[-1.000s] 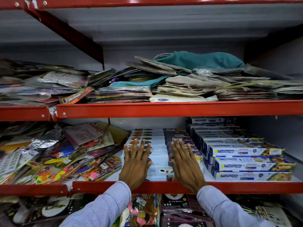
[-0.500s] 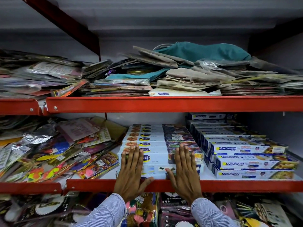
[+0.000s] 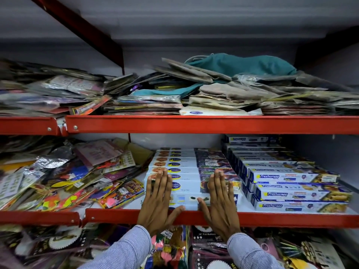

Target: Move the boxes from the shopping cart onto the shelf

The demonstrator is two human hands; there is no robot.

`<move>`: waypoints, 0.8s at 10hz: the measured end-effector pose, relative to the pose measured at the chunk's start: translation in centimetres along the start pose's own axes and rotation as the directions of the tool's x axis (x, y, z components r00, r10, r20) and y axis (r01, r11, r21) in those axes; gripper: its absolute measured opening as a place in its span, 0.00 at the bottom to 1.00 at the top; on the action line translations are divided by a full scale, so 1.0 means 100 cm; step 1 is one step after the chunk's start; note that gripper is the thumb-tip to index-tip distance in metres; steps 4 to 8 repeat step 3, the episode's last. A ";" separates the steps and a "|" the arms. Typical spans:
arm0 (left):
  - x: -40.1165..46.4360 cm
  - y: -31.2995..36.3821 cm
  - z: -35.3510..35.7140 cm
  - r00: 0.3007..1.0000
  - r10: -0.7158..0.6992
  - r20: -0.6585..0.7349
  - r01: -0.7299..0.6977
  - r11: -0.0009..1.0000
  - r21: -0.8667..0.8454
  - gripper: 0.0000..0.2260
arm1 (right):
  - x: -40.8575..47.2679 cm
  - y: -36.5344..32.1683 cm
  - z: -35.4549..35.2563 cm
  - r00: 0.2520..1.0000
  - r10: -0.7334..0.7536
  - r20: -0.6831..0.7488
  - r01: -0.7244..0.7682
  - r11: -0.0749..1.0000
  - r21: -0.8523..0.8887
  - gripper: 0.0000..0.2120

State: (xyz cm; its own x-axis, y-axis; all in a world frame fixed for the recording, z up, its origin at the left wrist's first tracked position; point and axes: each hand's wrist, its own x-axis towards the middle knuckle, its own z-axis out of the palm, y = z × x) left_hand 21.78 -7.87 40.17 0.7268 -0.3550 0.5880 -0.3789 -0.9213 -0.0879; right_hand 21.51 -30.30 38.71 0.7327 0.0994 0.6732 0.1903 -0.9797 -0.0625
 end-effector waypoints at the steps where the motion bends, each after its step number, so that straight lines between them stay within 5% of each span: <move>1: 0.006 0.005 -0.029 0.997 -0.003 -0.075 0.006 0.999 0.035 0.43 | 0.004 -0.001 -0.020 0.999 0.025 -0.043 -0.025 1.000 0.008 0.38; 3: 0.028 0.022 -0.121 0.971 -0.014 -0.238 0.011 1.000 -0.017 0.42 | 0.031 -0.019 -0.105 0.967 0.054 -0.249 -0.031 0.995 0.099 0.35; 8: 0.028 0.022 -0.121 0.971 -0.014 -0.238 0.011 1.000 -0.017 0.42 | 0.031 -0.019 -0.105 0.967 0.054 -0.249 -0.031 0.995 0.099 0.35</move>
